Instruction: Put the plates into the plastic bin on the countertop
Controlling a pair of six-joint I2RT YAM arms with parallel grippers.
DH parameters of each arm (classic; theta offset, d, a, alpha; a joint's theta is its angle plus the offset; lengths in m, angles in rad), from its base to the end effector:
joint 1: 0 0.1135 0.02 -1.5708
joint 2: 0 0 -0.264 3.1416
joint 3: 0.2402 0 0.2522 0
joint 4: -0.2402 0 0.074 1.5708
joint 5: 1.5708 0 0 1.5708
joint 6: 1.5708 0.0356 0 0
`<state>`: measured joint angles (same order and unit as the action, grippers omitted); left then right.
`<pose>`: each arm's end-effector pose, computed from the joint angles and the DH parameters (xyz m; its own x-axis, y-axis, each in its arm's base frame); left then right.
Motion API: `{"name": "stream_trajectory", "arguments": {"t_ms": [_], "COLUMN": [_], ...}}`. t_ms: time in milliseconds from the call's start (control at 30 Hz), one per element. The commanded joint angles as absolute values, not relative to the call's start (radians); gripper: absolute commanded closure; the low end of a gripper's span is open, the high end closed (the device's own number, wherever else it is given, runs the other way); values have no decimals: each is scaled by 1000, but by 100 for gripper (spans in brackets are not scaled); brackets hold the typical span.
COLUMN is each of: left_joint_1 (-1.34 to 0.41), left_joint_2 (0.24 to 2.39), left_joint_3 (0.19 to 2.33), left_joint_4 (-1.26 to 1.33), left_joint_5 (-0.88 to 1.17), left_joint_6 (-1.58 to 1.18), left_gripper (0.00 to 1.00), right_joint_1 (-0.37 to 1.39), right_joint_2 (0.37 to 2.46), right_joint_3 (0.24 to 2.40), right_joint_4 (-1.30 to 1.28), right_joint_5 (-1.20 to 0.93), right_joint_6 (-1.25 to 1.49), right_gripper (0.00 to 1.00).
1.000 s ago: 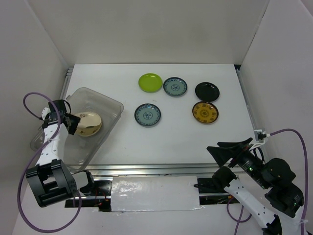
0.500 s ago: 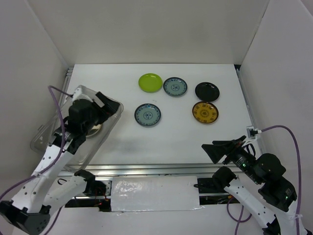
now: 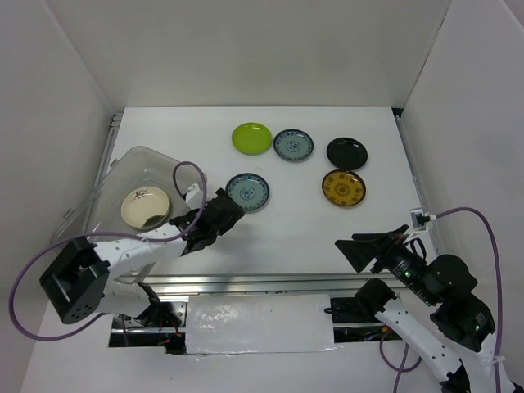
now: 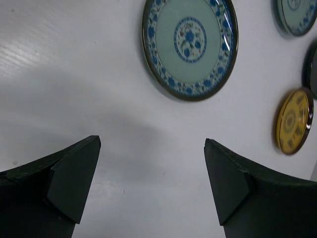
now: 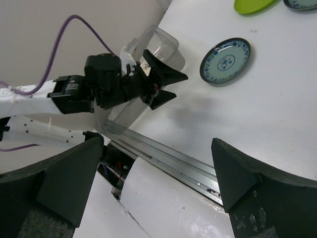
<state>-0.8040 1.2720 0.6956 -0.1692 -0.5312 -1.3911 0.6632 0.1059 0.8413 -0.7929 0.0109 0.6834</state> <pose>0.1915 -0.1728 0.2116 -0.4410 -0.7650 -0.4694 -0.3983 0.6355 -0.6614 0.0068 0.0048 0.3439 -0.4184 0.4744 -0.7745 -0.4421 0.6386 0.6299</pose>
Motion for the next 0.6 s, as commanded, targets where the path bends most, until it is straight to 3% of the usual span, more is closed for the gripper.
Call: {"name": "stream_trajectory", "arguments": {"t_ms": [0,267,400,533,567], "left_joint_1": [-776,-666,-646,-640,-641], "left_joint_2": [1357,1649,1762,1816,1821], "left_joint_3": [742,862,908,920,907], "left_joint_4": [-28,-35,-35,-57,-51], "left_joint_5": [-663,-581,-539,-515,-514], "left_joint_6": [-1499,-1539,-1529,-1555,-1558], "left_gripper": [1,1,5,20,35], "right_joint_1": [670,670,670,670,670], "right_joint_2": [83,68,67,61,60], "right_joint_3": [867,891,910,917,917], "right_joint_4": [-796,-830,-845,-854,-854], "right_joint_5": [17,25,40,38,37], "right_joint_6": [680,667,658,663,661], "right_gripper": [0,0,0,0,0]}}
